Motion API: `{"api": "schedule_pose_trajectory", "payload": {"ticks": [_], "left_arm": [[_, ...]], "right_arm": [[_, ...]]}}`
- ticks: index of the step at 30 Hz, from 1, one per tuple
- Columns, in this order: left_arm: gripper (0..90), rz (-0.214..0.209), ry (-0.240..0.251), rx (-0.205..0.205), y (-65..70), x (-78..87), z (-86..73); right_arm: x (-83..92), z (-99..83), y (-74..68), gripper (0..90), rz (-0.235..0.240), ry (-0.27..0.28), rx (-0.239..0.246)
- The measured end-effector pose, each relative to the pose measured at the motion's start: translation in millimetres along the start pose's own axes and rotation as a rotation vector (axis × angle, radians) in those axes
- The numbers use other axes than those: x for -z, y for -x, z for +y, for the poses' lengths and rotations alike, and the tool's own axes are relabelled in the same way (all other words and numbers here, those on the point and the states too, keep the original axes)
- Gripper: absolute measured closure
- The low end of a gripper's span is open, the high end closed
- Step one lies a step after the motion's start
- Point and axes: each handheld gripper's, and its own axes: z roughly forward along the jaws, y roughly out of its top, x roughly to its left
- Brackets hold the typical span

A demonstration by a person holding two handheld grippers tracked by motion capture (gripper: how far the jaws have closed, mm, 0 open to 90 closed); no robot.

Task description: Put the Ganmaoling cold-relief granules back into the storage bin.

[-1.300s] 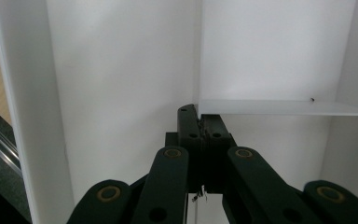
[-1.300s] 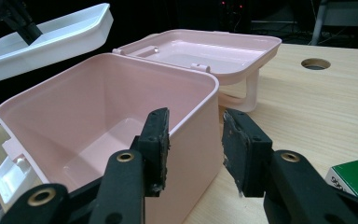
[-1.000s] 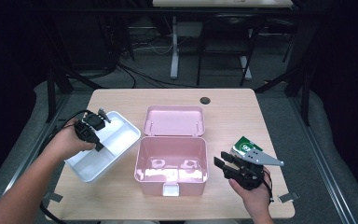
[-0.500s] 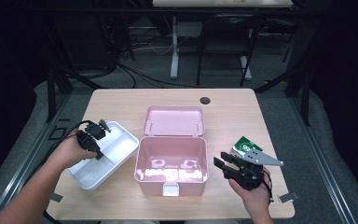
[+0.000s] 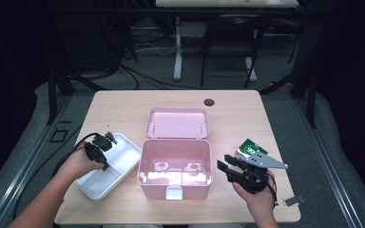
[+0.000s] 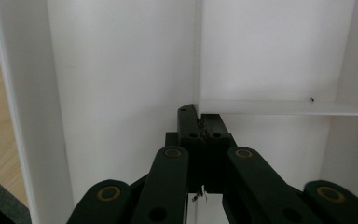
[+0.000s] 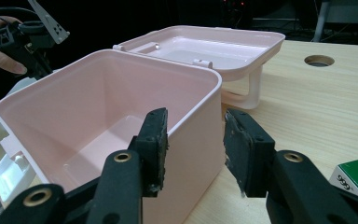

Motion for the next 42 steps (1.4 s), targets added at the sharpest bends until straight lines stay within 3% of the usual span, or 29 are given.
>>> {"api": "schedule_pose_trajectory", "payload": {"ticks": [20, 27, 32, 35, 39, 42], "left_arm": [[89.2, 0.007, -0.007, 0.021, -5.5, -21.5, -2.9], [88.9, -0.01, -0.008, 0.032, -6.9, -29.9, -4.8], [82.0, -0.014, 0.032, 0.044, -8.4, -22.7, -9.2], [75.7, 0.012, 0.07, 0.047, -7.4, -12.6, -13.9], [67.3, -0.015, 0.188, 0.07, -6.1, 3.1, -23.3], [61.2, -0.004, 0.252, 0.069, -3.5, 12.0, -30.0]], "right_arm": [[-1.1, -0.2, -0.5, 55.0, 0.001, 0.002, 0.014], [-2.9, -0.9, 1.3, 54.5, -0.005, -0.002, 0.008], [-4.5, -1.4, 1.4, 54.0, 0.001, -0.009, 0.008], [-5.1, -0.2, 1.6, 53.1, 0.01, -0.012, 0.012], [-5.0, 2.5, 1.3, 50.9, 0.004, -0.011, 0.028], [-5.3, 4.3, 1.6, 50.0, -0.002, -0.025, 0.033]]}}
